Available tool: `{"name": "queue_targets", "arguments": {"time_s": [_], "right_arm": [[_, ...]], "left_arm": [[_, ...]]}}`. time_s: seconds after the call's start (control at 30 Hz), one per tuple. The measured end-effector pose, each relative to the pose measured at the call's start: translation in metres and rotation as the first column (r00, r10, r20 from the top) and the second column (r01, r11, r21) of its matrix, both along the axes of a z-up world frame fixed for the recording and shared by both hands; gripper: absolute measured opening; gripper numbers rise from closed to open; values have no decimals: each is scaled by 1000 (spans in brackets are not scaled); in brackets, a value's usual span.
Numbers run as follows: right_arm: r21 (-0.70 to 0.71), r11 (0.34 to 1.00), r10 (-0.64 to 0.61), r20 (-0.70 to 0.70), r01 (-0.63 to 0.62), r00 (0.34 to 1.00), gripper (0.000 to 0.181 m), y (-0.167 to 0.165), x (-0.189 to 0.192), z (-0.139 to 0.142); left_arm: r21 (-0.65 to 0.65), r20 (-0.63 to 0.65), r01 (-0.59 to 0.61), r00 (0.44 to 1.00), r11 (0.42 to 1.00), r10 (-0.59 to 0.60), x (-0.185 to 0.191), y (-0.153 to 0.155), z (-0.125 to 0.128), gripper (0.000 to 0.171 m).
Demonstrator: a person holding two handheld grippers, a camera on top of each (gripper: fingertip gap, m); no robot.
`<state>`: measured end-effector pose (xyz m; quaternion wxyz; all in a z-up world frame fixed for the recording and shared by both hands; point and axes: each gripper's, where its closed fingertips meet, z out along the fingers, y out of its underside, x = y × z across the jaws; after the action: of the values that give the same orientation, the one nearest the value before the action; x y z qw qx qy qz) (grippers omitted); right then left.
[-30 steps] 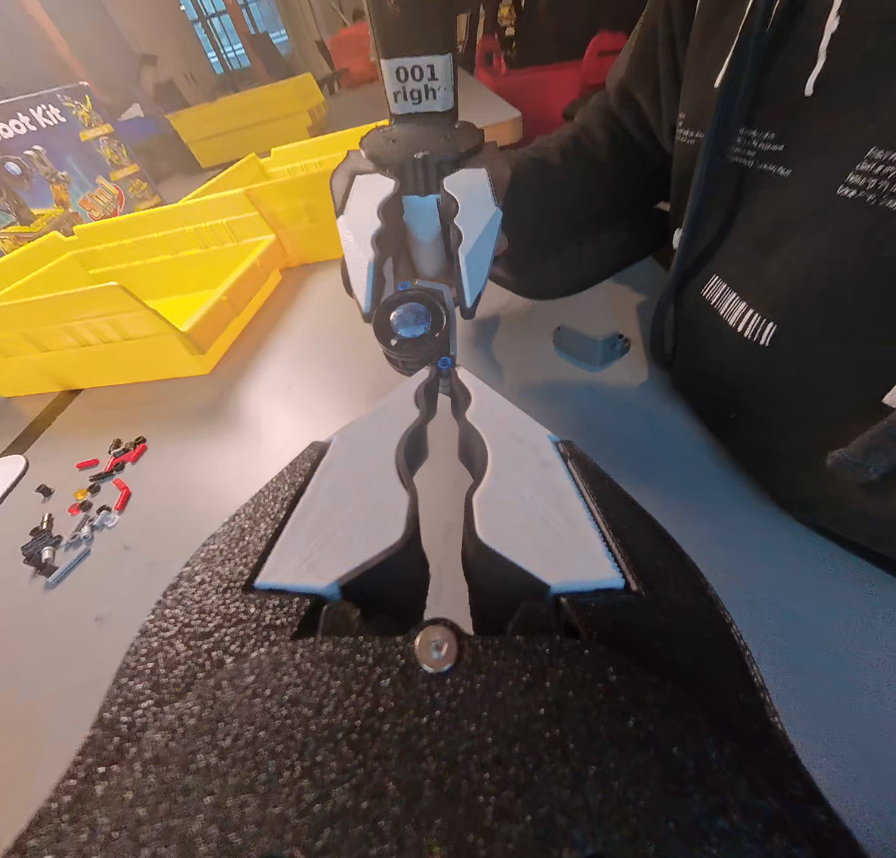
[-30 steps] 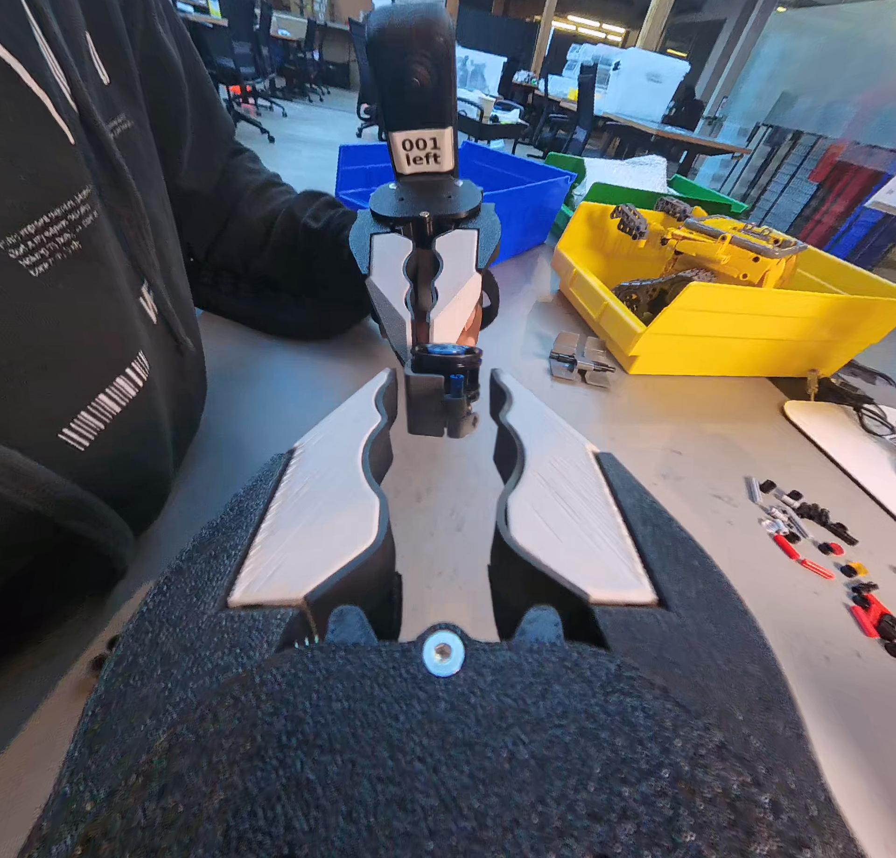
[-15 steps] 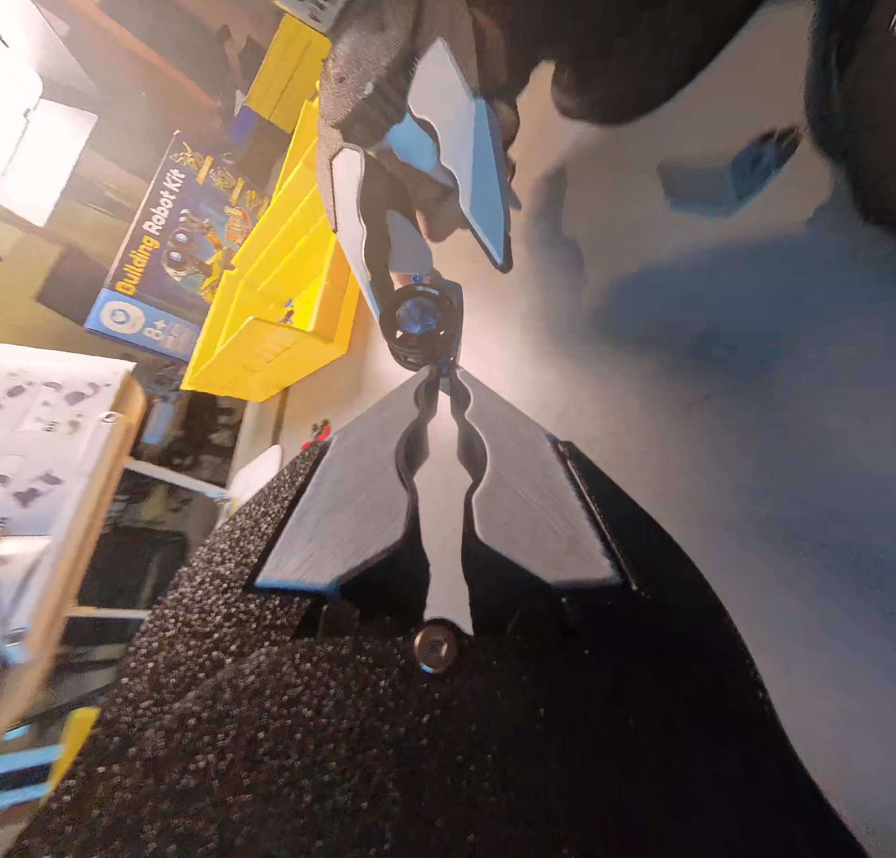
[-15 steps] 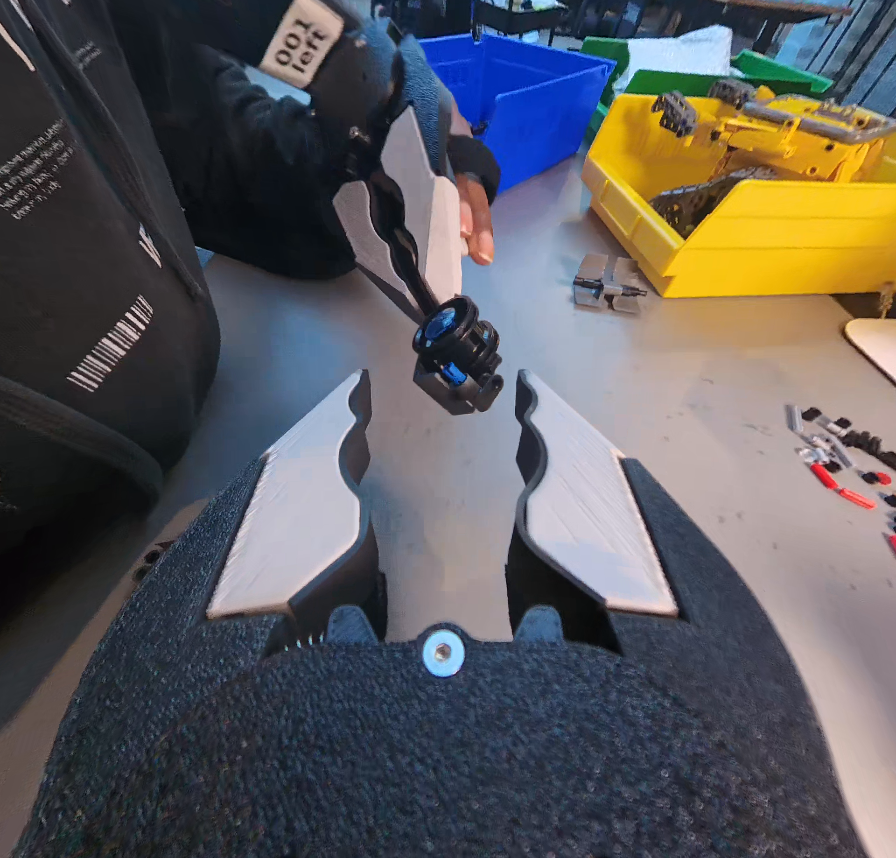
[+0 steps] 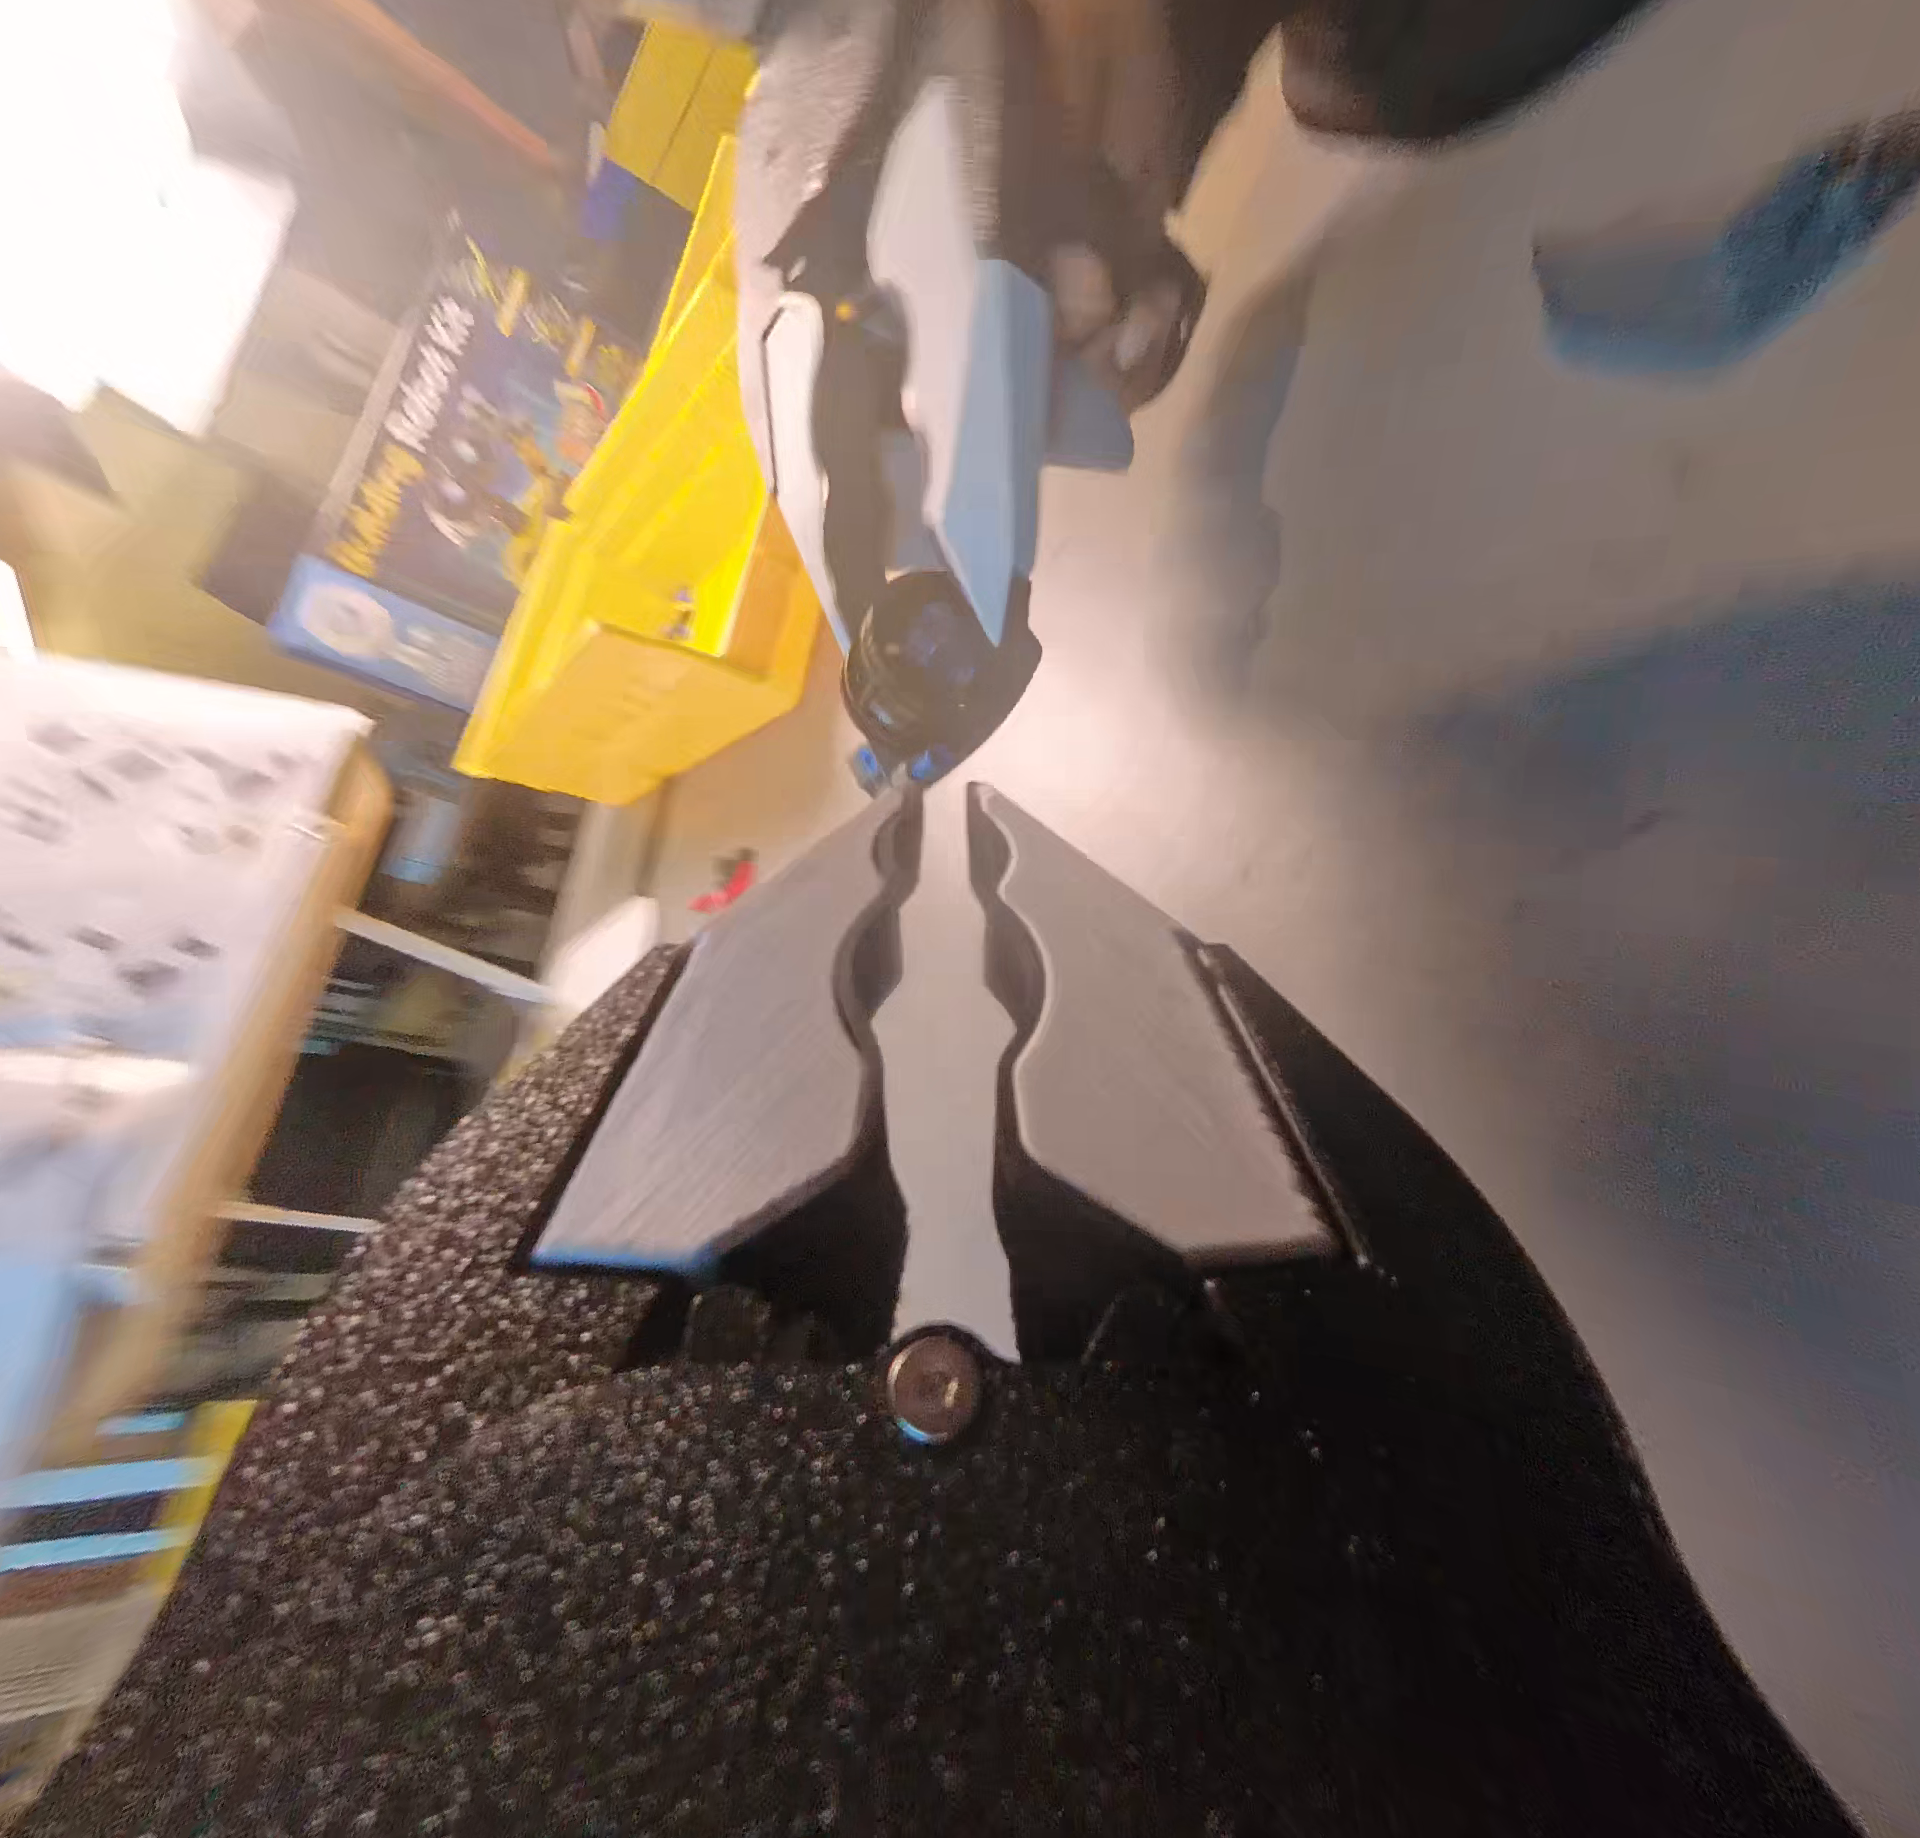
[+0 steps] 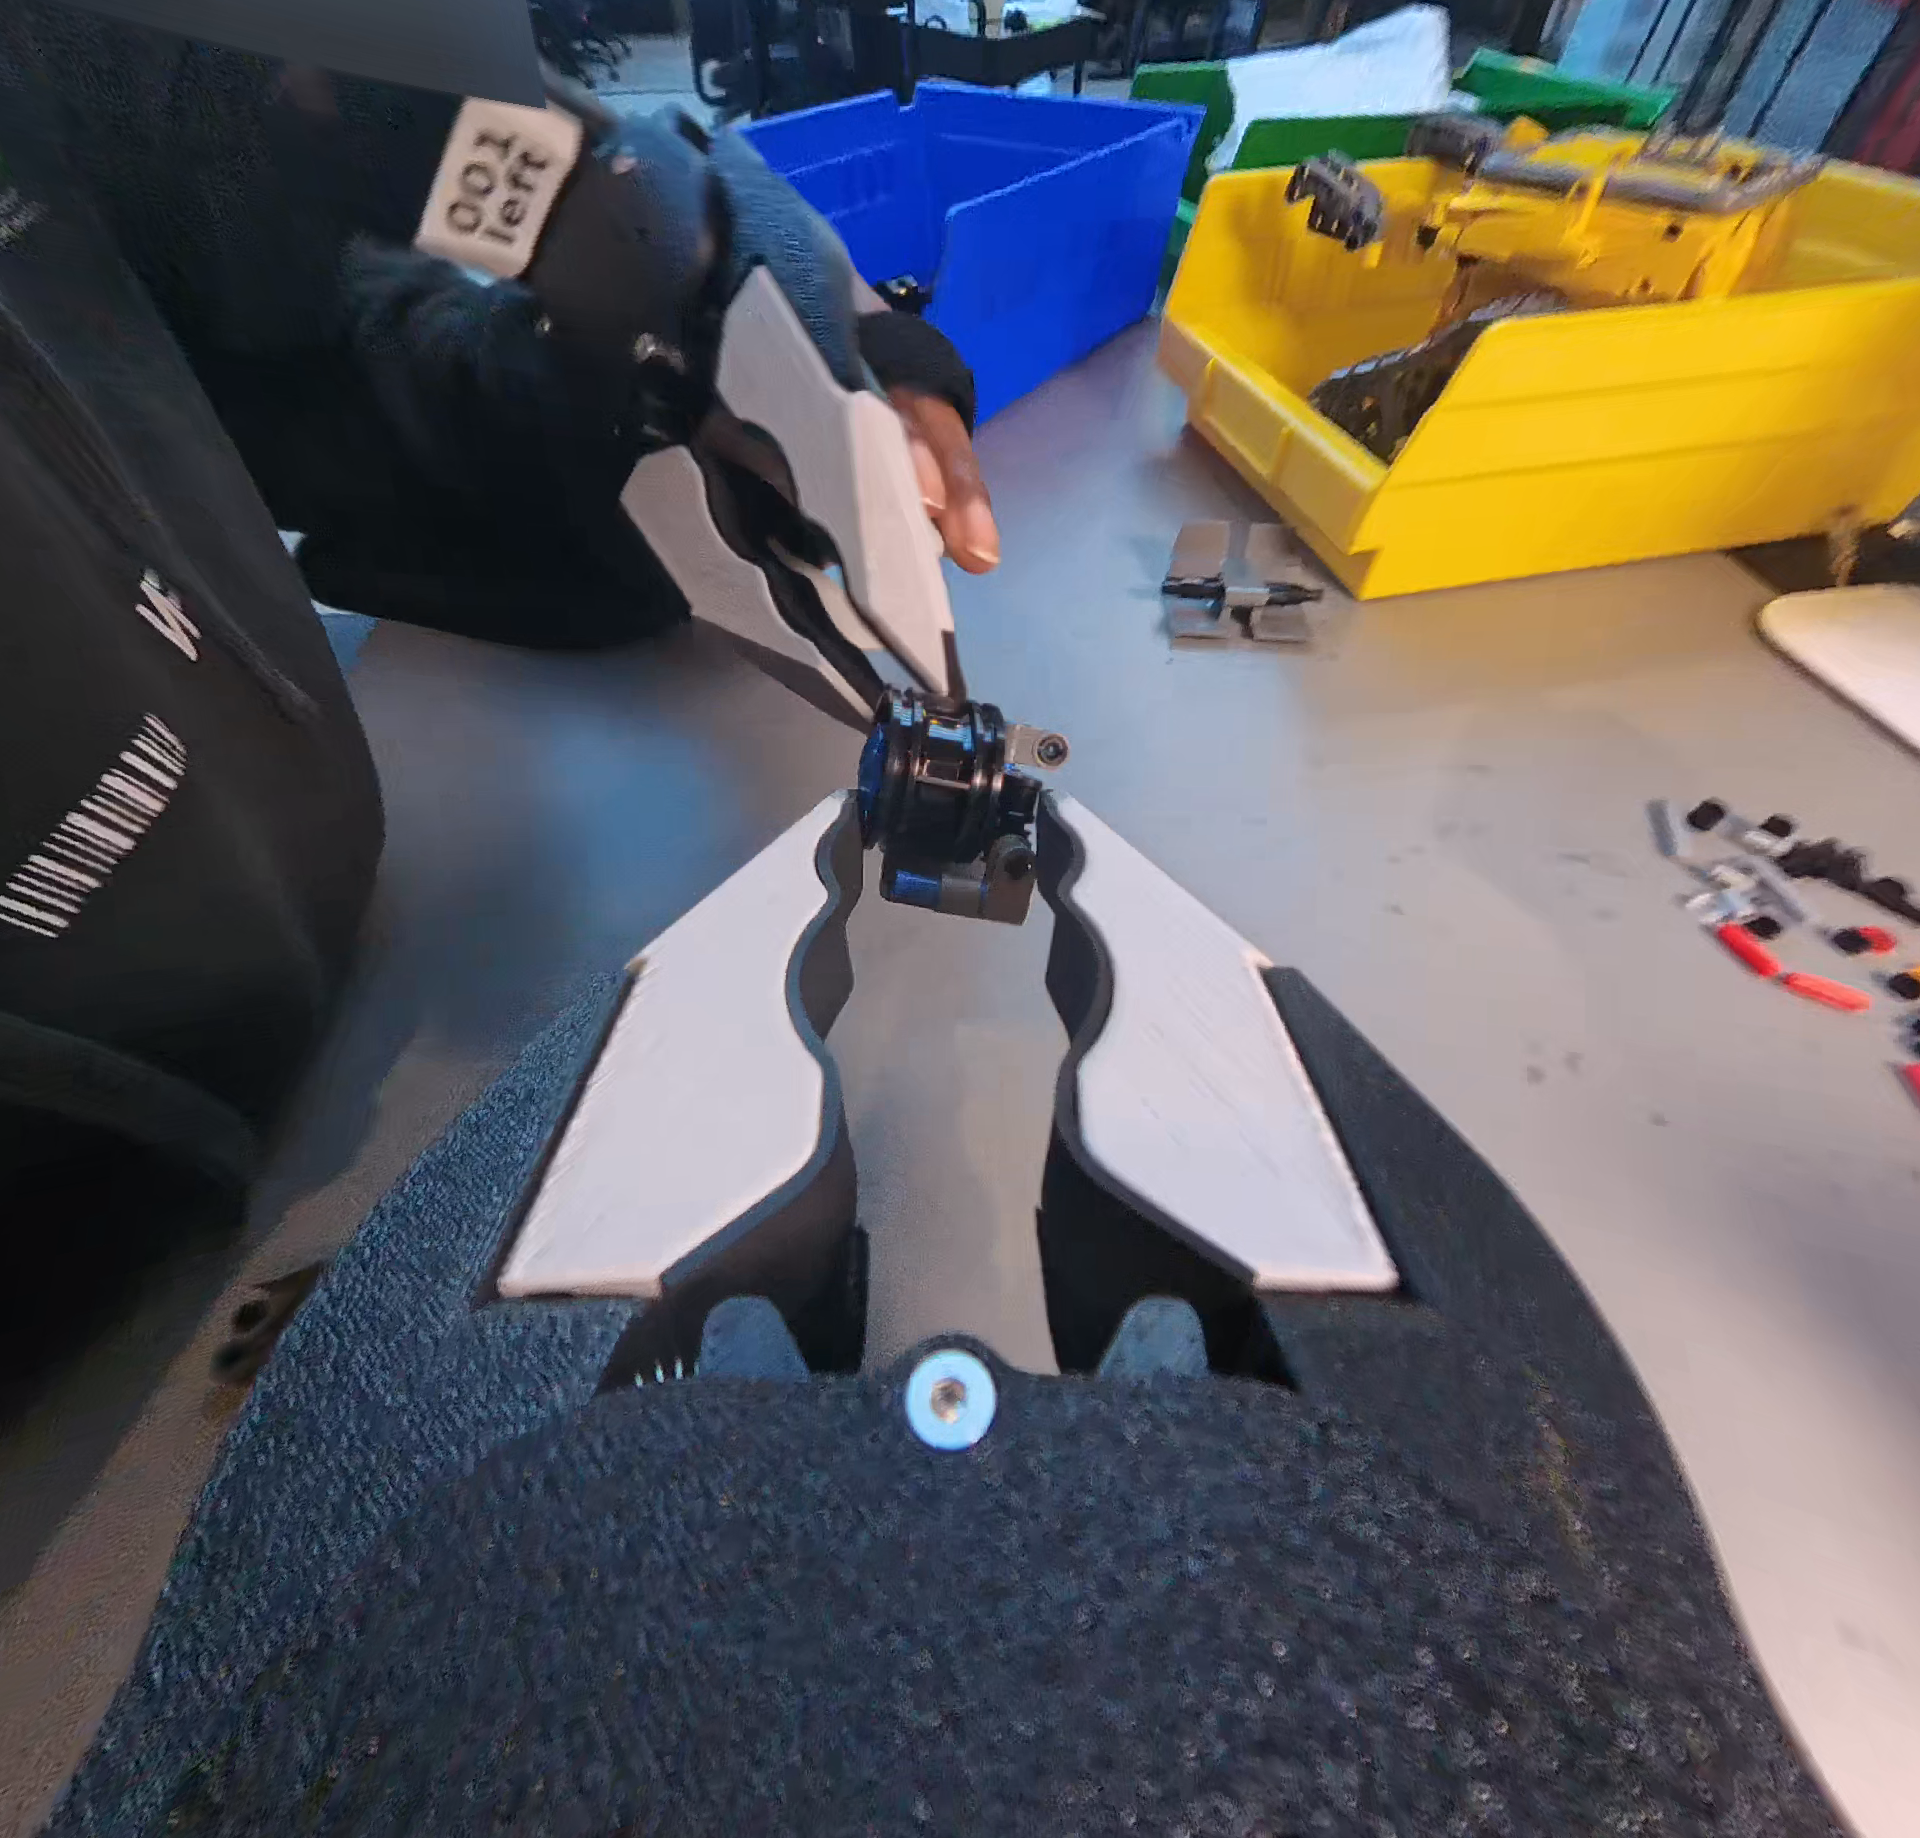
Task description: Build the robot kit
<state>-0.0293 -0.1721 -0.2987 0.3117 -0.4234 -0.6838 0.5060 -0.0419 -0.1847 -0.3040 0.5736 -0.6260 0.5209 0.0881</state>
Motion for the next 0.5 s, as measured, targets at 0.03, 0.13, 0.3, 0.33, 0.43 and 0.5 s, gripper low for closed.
{"name": "queue_targets", "arguments": {"time_s": [0.03, 0.13, 0.3, 0.33, 0.43, 0.5], "right_arm": [[37, 999, -11, -40, 13, 999, 33, 3, 0, 4], [76, 994, -56, -209, 74, 976, 33, 9, -1, 28], [27, 979, -167, -447, 200, 879, 33, 15, -2, 72], [7, 977, -185, -466, 213, 865, 33, 14, -4, 76], [-36, 971, -225, -483, 237, 846, 33, 9, -10, 81], [-34, 964, -245, -492, 262, 836, 32, 9, -12, 81]], "left_arm": [[-81, 147, 4, 989, 997, 8, -3, 1, 3, 13], [-296, 617, 149, 784, 943, 70, -7, 2, 28, 28], [-288, 957, 510, 189, 810, 221, -5, 11, 72, 42], [-271, 962, 541, 145, 796, 229, 0, 12, 75, 45], [-244, 970, 556, 131, 795, 206, 14, 15, 84, 45], [-237, 971, 506, 151, 829, 186, 8, 18, 86, 37]]}}
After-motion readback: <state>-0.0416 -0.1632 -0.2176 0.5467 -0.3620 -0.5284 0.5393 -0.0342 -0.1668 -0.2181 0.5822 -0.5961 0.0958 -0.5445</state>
